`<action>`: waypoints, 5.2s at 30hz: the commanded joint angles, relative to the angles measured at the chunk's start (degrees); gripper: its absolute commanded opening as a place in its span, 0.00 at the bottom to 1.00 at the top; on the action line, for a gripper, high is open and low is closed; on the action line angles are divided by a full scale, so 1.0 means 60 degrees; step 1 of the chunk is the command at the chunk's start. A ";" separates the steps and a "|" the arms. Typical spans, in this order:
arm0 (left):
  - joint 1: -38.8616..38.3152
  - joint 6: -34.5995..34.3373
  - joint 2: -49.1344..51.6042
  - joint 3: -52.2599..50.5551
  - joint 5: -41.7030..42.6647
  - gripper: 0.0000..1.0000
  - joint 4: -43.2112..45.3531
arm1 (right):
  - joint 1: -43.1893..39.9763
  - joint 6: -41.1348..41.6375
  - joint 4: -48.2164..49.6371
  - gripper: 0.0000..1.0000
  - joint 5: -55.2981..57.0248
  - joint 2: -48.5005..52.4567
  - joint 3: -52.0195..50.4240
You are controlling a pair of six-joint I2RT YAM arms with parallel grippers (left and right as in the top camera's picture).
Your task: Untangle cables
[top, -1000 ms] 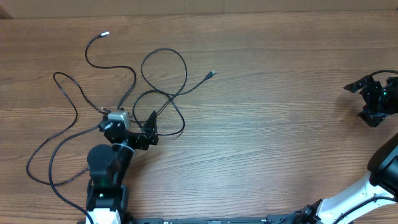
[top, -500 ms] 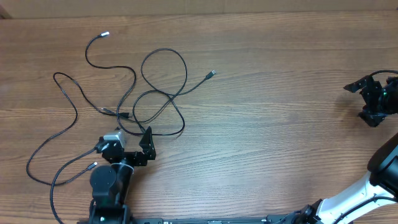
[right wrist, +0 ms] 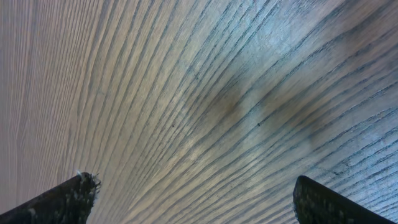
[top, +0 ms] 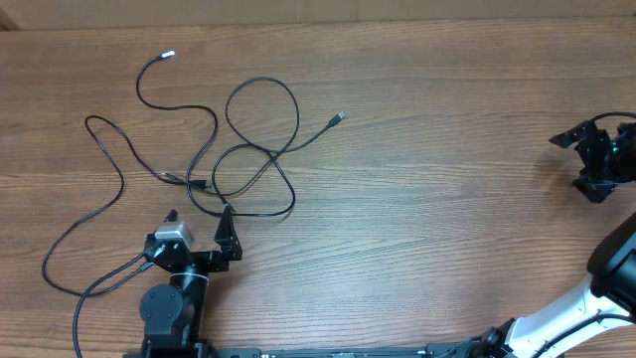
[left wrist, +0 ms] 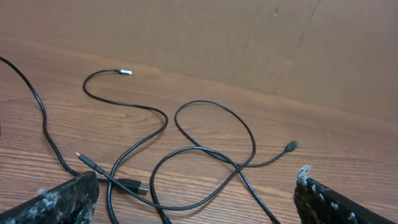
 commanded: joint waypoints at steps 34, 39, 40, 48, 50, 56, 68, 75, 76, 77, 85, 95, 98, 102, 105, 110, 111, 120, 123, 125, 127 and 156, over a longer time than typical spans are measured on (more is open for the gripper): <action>-0.0004 0.0259 -0.0375 -0.0033 -0.0124 1.00 -0.0018 | 0.0007 -0.0044 0.0044 1.00 0.0058 -0.0215 0.0168; -0.0004 0.0259 -0.0375 -0.0033 -0.0127 1.00 -0.0018 | 0.0007 -0.0044 0.0040 1.00 0.0062 -0.0670 0.0168; -0.0004 0.0259 -0.0375 -0.0033 -0.0127 1.00 -0.0018 | 0.0007 -0.0044 0.0040 1.00 0.0058 -0.0954 0.0168; -0.0004 0.0259 -0.0375 -0.0033 -0.0124 1.00 -0.0018 | 0.0018 -0.0044 0.0040 1.00 0.0058 -0.3093 0.0168; -0.0004 0.0259 -0.0375 -0.0033 -0.0124 0.99 -0.0018 | 0.0018 -0.0044 0.0040 1.00 0.0058 -0.3603 0.0168; -0.0004 0.0259 -0.0375 -0.0033 -0.0127 1.00 -0.0018 | 0.0036 -0.0044 0.0036 1.00 0.0058 -0.5133 0.0168; -0.0004 0.0259 -0.0375 -0.0033 -0.0127 0.99 -0.0018 | 0.3319 -0.0044 0.0036 1.00 0.0058 -0.7610 0.0168; -0.0004 0.0259 -0.0375 -0.0033 -0.0127 0.99 -0.0018 | 0.6699 -0.0047 0.0029 1.00 0.2521 -0.9100 0.0160; -0.0004 0.0259 -0.0375 -0.0033 -0.0127 1.00 -0.0018 | 0.7020 -0.0047 0.0004 1.00 0.2769 -0.9333 0.0160; -0.0004 0.0259 -0.0375 -0.0033 -0.0127 1.00 -0.0018 | 0.7297 -0.0047 -0.0004 1.00 0.3005 -0.9577 0.0160; -0.0004 0.0259 -0.0375 -0.0033 -0.0127 0.99 -0.0018 | 0.7679 -0.0047 -0.0554 1.00 0.3238 -1.0925 0.0160; -0.0004 0.0259 -0.0375 -0.0033 -0.0127 0.99 -0.0018 | 0.7614 -0.0047 0.0805 1.00 0.3228 -1.2393 -0.1781; -0.0004 0.0259 -0.0375 -0.0033 -0.0127 0.99 -0.0018 | 0.7581 -0.0044 0.1690 1.00 0.3231 -1.3500 -0.2994; -0.0004 0.0259 -0.0375 -0.0033 -0.0127 1.00 -0.0018 | 0.7377 -0.0047 0.2863 1.00 0.3238 -1.5049 -0.4608; -0.0004 0.0259 -0.0375 -0.0033 -0.0127 1.00 -0.0018 | 0.7282 -0.0044 0.3752 1.00 0.3231 -1.6010 -0.5694; -0.0004 0.0259 -0.0375 -0.0033 -0.0127 1.00 -0.0018 | 0.7275 -0.0033 0.5450 1.00 0.3195 -1.7143 -0.7366; -0.0004 0.0259 -0.0375 -0.0033 -0.0127 0.99 -0.0018 | 0.7282 -0.0015 0.5829 1.00 0.3191 -1.7314 -0.7654; -0.0004 0.0259 -0.0375 -0.0033 -0.0124 1.00 -0.0018 | 0.7286 0.0036 1.0703 1.00 0.3151 -1.8895 -1.0765; -0.0004 0.0259 -0.0375 -0.0033 -0.0127 0.99 -0.0018 | 0.7286 0.0251 1.1730 1.00 0.3162 -1.8892 -1.1522; -0.0004 0.0259 -0.0375 -0.0033 -0.0127 1.00 -0.0018 | 0.7286 0.0255 1.1985 1.00 0.3162 -1.8892 -1.1912; -0.0004 0.0259 -0.0375 -0.0033 -0.0127 1.00 -0.0018 | 0.7286 0.0251 1.2072 1.00 0.3169 -1.8892 -1.2331; -0.0004 0.0259 -0.0375 -0.0033 -0.0124 1.00 -0.0018 | 0.7282 -0.4299 0.7624 1.00 0.3155 -1.8892 -1.3763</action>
